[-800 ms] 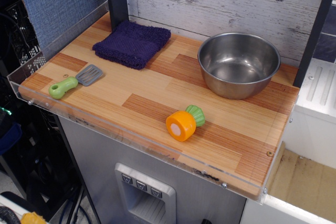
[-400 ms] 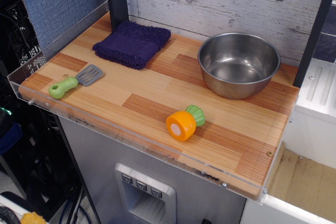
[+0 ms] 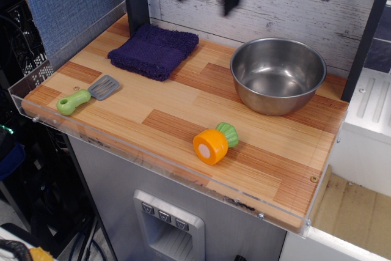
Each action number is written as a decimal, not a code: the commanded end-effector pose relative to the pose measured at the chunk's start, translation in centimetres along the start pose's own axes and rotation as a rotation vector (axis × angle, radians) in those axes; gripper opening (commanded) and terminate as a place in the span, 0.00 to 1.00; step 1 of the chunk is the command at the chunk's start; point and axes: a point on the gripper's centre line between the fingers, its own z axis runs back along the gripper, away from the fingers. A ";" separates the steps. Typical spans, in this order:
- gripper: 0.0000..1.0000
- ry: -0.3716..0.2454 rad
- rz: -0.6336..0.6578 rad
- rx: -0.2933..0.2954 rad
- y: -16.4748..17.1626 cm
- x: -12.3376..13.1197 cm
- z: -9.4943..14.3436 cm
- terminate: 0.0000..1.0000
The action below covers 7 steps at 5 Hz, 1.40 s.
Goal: Place the pot on the purple cloth in the table.
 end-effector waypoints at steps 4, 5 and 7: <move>1.00 0.074 -0.002 0.003 0.2 3.6 -9.0 0.00; 1.00 0.101 0.005 -0.016 0.3 3.4 -10.5 0.00; 0.00 0.137 -0.034 -0.021 -0.9 3.4 -13.1 0.00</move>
